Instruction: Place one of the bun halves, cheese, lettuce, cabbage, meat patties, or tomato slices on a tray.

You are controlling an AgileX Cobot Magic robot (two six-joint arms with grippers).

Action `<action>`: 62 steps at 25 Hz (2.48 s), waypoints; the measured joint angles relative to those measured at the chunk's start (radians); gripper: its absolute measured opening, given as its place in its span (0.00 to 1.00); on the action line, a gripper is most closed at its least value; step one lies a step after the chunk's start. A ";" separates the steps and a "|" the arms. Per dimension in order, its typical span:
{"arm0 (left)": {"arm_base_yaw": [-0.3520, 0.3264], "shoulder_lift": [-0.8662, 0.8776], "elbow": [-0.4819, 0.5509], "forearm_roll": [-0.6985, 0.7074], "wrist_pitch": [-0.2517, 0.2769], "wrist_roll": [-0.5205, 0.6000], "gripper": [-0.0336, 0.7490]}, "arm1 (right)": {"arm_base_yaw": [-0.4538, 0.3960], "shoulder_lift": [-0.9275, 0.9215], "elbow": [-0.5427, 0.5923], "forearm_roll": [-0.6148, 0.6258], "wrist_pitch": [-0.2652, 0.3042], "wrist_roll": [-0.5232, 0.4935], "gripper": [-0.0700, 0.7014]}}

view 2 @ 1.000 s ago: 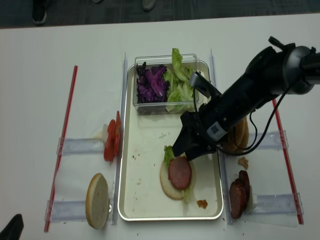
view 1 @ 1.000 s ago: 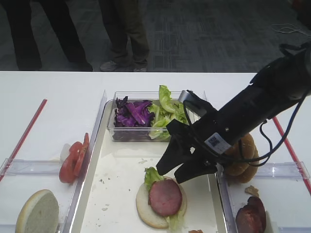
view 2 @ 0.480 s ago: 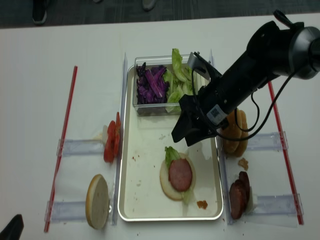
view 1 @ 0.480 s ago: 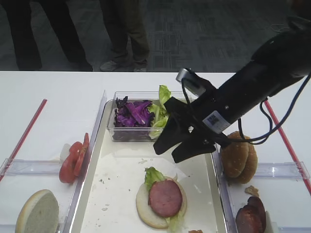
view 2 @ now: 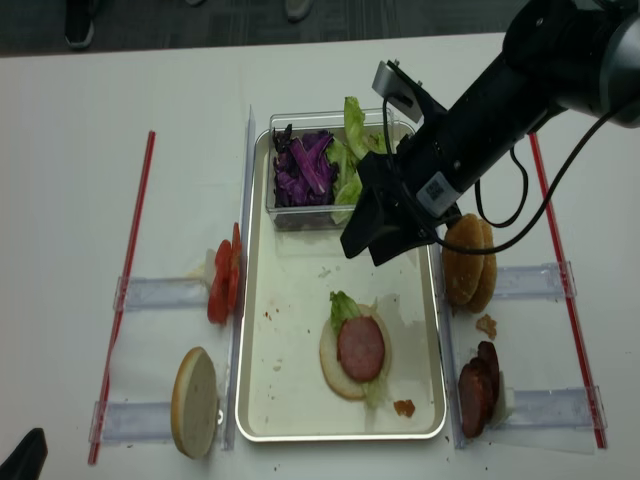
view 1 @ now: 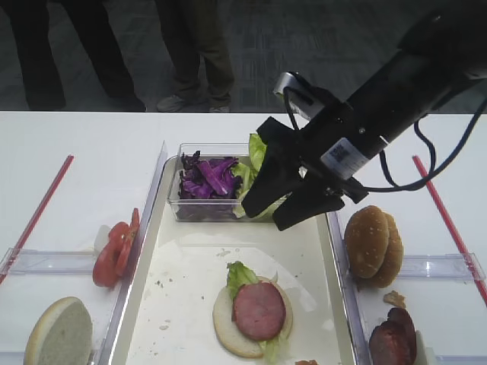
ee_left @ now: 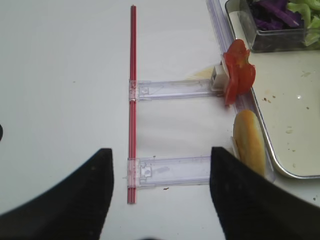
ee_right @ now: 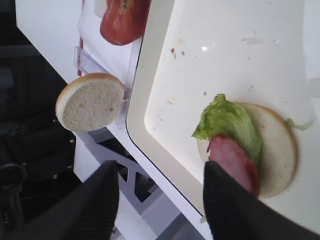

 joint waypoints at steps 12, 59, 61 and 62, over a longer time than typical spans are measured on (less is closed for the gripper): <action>0.000 0.000 0.000 0.000 0.000 0.000 0.55 | 0.000 -0.019 -0.099 -0.253 0.022 0.194 0.65; 0.000 0.000 0.000 0.000 0.000 0.000 0.55 | -0.196 -0.098 -0.102 -0.785 0.040 0.479 0.61; 0.000 0.000 0.000 0.000 0.000 0.000 0.55 | -0.224 -0.098 -0.102 -0.789 0.040 0.475 0.61; 0.000 0.000 0.000 0.000 0.000 0.000 0.55 | -0.239 -0.098 -0.102 -0.791 0.040 0.465 0.61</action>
